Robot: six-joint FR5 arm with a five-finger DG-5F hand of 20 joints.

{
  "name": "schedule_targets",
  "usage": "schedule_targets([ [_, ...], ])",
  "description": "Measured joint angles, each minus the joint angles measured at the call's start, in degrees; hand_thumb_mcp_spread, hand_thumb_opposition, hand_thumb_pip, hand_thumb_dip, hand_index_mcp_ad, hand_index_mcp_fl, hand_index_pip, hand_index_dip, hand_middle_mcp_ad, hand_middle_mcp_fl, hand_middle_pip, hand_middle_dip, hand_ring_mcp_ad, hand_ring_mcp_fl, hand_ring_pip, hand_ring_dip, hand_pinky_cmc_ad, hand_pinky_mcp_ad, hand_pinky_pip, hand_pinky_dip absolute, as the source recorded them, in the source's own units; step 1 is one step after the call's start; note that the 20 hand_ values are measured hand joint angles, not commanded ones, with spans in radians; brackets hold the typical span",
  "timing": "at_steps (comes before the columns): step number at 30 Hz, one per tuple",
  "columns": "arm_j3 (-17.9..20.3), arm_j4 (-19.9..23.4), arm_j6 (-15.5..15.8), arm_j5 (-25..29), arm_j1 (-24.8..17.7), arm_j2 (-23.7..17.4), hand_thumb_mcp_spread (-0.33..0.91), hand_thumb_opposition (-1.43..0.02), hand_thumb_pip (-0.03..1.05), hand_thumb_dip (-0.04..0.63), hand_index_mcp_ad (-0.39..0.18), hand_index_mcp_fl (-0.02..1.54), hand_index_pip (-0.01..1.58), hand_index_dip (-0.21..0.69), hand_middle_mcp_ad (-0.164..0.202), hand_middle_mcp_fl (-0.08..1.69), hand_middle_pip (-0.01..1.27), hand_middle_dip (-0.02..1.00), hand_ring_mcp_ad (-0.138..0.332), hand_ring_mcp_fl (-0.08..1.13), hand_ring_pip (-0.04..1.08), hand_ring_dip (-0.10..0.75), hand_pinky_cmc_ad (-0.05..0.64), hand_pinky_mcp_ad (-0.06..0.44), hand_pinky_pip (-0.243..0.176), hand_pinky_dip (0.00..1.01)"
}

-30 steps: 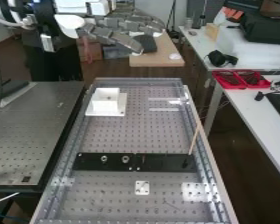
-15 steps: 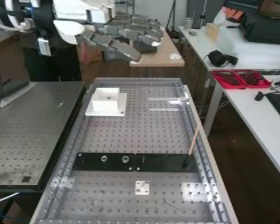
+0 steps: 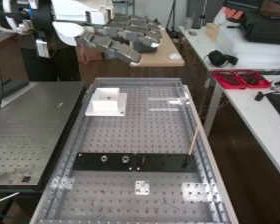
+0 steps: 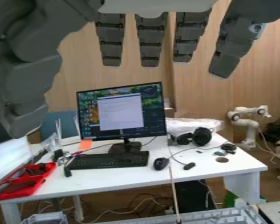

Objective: Grab the smaller nut and place it in the white container

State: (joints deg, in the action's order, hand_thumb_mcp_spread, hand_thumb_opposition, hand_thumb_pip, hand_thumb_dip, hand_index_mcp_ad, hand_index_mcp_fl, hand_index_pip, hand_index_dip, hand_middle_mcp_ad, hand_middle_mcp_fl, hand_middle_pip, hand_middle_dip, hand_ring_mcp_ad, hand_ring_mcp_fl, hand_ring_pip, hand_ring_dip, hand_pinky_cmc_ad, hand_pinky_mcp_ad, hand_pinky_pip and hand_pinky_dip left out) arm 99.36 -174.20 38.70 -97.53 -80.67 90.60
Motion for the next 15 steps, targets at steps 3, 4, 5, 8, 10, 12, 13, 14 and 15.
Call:
schedule_targets([
  [3, 0.05, 0.12, 0.01, -0.39, 0.08, 0.02, 0.14, -0.68, 0.68, 0.033, -0.134, 0.11, 0.10, 0.169, 0.070, 0.02, 0.13, 0.22, 0.140, 0.00, 0.09, 0.124, 0.386, 0.314, -0.075, 0.29],
  [4, 0.05, 0.14, 0.11, -0.53, 0.08, 0.05, 0.14, -0.68, 0.68, 0.033, -0.134, 0.11, 0.10, 0.169, 0.070, 0.02, 0.13, 0.22, 0.140, 0.00, 0.09, 0.124, 0.386, 0.314, -0.075, 0.29],
  [5, 0.07, 0.15, 0.12, -0.60, 0.08, 0.07, 0.14, -0.68, 0.68, 0.033, -0.134, 0.11, 0.10, 0.169, 0.070, 0.02, 0.13, 0.22, 0.140, 0.00, 0.09, 0.124, 0.386, 0.314, -0.075, 0.29],
  [8, 0.07, 0.26, 0.12, -0.93, 0.05, 0.15, 0.14, -0.68, 0.68, 0.033, -0.134, 0.12, 0.10, 0.173, 0.070, 0.02, 0.13, 0.22, 0.140, 0.00, 0.09, 0.124, 0.386, 0.314, -0.075, 0.29],
  [10, 0.07, 0.36, 0.02, -0.98, 0.05, 0.18, 0.14, -0.68, 0.68, 0.033, -0.134, 0.13, 0.10, 0.169, 0.070, 0.02, 0.13, 0.22, 0.140, 0.00, 0.09, 0.124, 0.386, 0.314, -0.075, 0.29],
  [12, 0.05, 0.42, -0.43, -1.00, 0.05, 0.20, 0.14, -0.68, 0.68, 0.033, -0.134, 0.13, 0.10, 0.164, 0.070, 0.02, 0.13, 0.22, 0.140, 0.00, 0.09, 0.124, 0.386, 0.314, -0.075, 0.29],
  [13, 0.04, 0.46, -0.65, -1.01, 0.06, 0.20, 0.14, -0.68, 0.68, 0.033, -0.134, 0.13, 0.10, 0.164, 0.070, 0.02, 0.14, 0.22, 0.140, 0.00, 0.09, 0.124, 0.386, 0.314, -0.075, 0.29],
  [14, 0.03, 0.50, -0.65, -1.02, 0.06, 0.19, 0.14, -0.68, 0.68, 0.033, -0.134, 0.13, 0.10, 0.164, 0.070, 0.02, 0.14, 0.22, 0.140, 0.00, 0.09, 0.124, 0.386, 0.314, -0.075, 0.29],
  [15, 0.03, 0.51, -0.61, -1.03, 0.06, 0.19, 0.14, -0.68, 0.68, 0.033, -0.134, 0.13, 0.10, 0.168, 0.066, 0.02, 0.14, 0.22, 0.140, 0.00, 0.09, 0.124, 0.386, 0.314, -0.075, 0.29],
])
